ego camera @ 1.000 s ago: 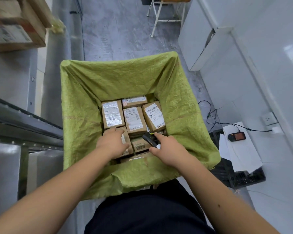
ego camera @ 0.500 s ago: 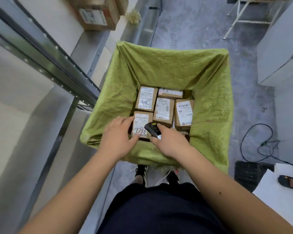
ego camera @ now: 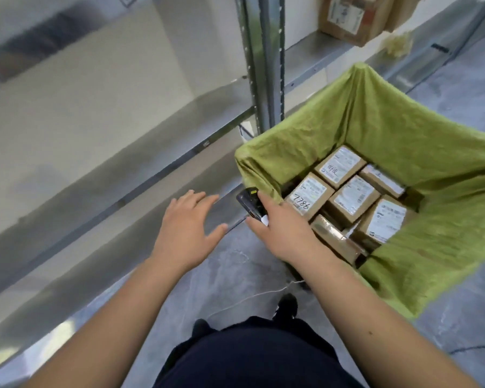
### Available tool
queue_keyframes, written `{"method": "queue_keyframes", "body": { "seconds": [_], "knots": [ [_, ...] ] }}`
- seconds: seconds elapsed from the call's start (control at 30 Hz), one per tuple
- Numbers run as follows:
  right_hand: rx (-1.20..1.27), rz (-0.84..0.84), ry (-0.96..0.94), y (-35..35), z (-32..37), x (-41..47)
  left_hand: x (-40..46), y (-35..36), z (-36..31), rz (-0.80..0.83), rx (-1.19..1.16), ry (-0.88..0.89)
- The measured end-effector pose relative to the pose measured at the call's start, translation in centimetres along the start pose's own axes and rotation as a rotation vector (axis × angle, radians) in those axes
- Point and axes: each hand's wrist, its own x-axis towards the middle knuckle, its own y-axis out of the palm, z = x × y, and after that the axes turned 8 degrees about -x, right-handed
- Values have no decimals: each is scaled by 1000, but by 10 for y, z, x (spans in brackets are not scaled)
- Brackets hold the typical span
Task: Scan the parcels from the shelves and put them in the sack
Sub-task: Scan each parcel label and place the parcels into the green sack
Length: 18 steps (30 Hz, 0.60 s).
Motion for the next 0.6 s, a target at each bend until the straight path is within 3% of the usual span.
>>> {"method": "queue_keyframes", "body": {
  "seconds": [0.3, 0.6],
  "knots": [
    [-198, 93, -346, 62, 143, -18, -141, -32, 113, -178, 39, -387],
    [-324, 99, -635, 133, 310, -112, -320, -62, 207, -358, -38, -593]
  ]
}}
